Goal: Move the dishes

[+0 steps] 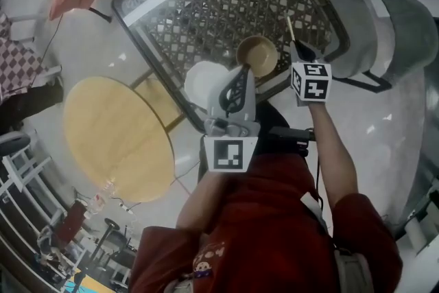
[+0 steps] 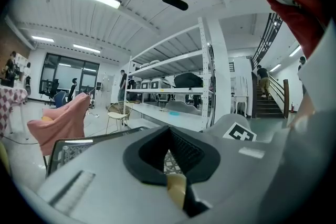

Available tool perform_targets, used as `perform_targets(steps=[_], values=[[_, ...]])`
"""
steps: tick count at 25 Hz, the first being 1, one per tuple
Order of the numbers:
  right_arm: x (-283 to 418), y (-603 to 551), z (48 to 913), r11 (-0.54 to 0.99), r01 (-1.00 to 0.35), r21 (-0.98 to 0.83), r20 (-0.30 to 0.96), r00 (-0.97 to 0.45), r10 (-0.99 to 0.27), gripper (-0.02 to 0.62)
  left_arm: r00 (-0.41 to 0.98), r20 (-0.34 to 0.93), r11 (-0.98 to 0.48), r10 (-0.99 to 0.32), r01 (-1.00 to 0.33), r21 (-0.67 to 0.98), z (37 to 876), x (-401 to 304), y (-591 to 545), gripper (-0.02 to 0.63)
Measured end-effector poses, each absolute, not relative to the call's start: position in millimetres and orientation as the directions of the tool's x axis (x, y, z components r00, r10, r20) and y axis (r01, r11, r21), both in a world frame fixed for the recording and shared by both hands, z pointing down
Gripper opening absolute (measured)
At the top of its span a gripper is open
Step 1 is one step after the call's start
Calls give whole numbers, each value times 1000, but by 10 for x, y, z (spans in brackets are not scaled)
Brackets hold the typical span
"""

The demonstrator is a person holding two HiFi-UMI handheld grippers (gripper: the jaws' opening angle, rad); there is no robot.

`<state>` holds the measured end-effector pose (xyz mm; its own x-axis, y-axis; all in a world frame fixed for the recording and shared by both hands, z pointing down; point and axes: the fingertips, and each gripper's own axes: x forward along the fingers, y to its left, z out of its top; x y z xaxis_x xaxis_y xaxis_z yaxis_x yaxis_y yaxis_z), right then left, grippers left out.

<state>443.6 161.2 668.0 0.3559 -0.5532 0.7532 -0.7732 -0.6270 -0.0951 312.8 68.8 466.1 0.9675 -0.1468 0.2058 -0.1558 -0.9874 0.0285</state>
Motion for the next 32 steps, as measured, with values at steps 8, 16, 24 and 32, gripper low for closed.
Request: perform_targets(steps=[8,16,24,32], values=[[4424,1599,6956,-624,-775,-103,807,302,-507,25,967,212,-988,-144,-152,22,4729,3117,709,8],[4418,1581,6976,-628,-775,-78,811,317,-491,25,963,213,-984,-163,-175,42,4743,3089,665,8],[4421,1588,6976,-637,-767,-79,803,329,-496,34,961,203,-975,-189,-209,81,4719,3051,633,8],[4459,1598,6921,-651,-752,-103,789,337,-513,81,962,208,-979,-176,-192,61,4708,3028,648,8]])
